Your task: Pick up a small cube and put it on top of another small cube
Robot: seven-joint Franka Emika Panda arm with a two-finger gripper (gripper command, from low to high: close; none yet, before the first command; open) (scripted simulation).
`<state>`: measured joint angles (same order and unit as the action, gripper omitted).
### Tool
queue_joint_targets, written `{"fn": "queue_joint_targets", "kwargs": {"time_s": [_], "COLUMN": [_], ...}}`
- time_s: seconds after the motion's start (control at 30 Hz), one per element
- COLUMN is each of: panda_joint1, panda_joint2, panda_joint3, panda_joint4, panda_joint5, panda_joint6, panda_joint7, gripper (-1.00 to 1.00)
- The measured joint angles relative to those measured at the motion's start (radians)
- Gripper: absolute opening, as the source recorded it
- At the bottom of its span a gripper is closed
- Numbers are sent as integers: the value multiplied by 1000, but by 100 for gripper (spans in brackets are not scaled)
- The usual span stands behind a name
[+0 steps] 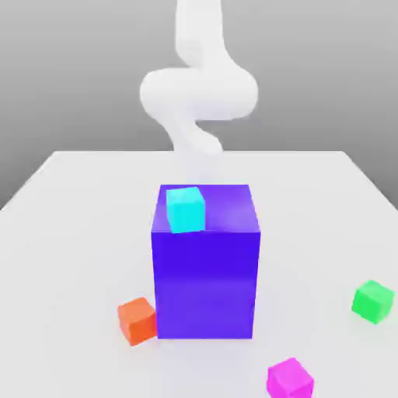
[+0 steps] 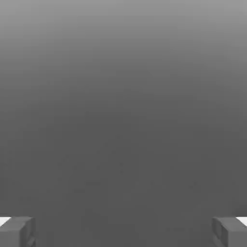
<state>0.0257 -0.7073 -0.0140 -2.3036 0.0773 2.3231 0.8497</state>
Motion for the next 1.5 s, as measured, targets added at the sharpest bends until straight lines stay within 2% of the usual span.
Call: {"fn": "queue_joint_targets", "kwargs": {"time_s": [0.27,0.5,0.63,0.77,0.97,1.1,1.13,1.17,1.37,1.43,1.5], "panda_joint1": [59,85,115,167,293,322,320,321,315,305,306], "panda_joint2": [305,558,694,821,987,1121,1150,1160,1163,1144,1087], "panda_joint3": [9,65,89,68,-35,-56,-53,-51,-46,-40,-44], "panda_joint4": [-9,-21,-32,-46,-67,-49,-40,-31,-27,-40,-56], "panda_joint5": [206,274,249,181,21,0,-14,-57,-55,-37,-32], "panda_joint6": [66,137,192,254,345,445,421,350,343,411,406], "panda_joint7": [195,440,623,837,1200,1266,1255,1265,1245,1274,1287], "gripper": [0,0,0,0,0,0,0,-100,-100,-100,-100]}}
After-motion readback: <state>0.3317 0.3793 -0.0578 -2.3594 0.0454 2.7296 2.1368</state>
